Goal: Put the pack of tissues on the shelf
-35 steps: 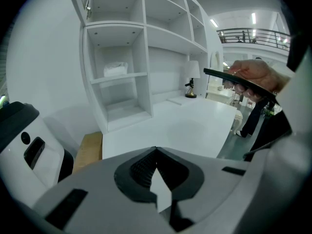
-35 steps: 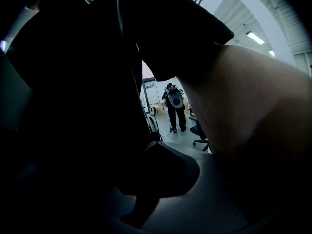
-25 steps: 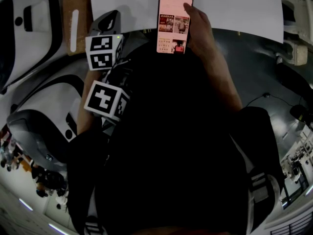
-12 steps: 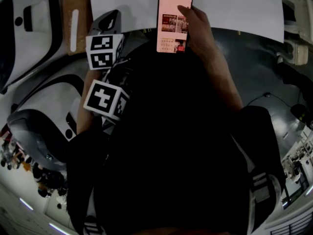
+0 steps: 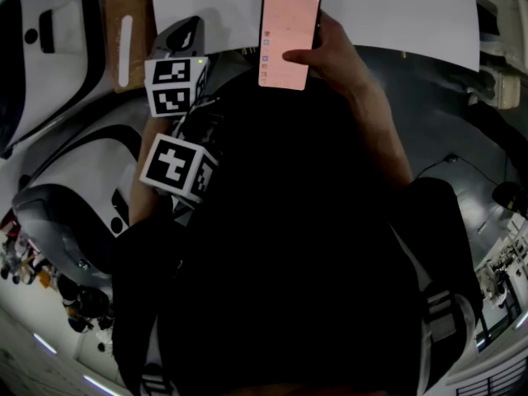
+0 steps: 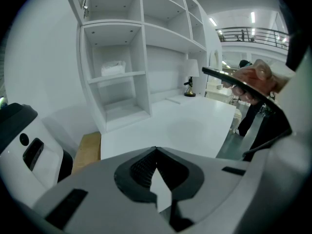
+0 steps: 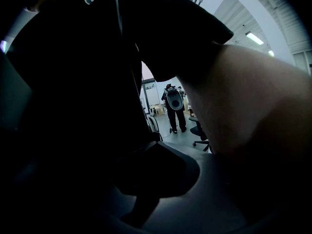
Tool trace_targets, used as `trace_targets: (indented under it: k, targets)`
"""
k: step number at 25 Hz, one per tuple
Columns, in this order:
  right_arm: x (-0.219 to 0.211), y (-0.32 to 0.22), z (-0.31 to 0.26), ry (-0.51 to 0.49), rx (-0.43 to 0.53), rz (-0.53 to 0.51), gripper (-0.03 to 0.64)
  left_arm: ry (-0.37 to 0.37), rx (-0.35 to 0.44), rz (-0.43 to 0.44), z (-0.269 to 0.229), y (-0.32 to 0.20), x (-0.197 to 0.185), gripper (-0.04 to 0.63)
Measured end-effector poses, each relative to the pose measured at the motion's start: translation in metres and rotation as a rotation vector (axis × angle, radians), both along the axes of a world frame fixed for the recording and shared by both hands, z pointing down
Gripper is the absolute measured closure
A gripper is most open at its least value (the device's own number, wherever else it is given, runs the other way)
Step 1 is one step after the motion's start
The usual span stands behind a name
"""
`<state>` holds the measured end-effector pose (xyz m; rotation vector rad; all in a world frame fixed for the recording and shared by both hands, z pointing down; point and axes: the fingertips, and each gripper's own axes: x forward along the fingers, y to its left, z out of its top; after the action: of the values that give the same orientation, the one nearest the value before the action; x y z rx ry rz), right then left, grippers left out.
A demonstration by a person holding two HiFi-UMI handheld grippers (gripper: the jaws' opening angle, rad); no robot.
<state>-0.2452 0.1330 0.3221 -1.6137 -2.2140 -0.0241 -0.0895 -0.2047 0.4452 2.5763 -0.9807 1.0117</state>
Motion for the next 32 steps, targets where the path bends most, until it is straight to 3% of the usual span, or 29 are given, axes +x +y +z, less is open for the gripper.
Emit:
trace_targets:
  k: [32]
  targets:
    - [-0.0024,0.0021,0.0009,0.003,-0.003,-0.014,0.601,-0.001,-0.004,-0.014,0.002,0.0004,-0.0073,0.585]
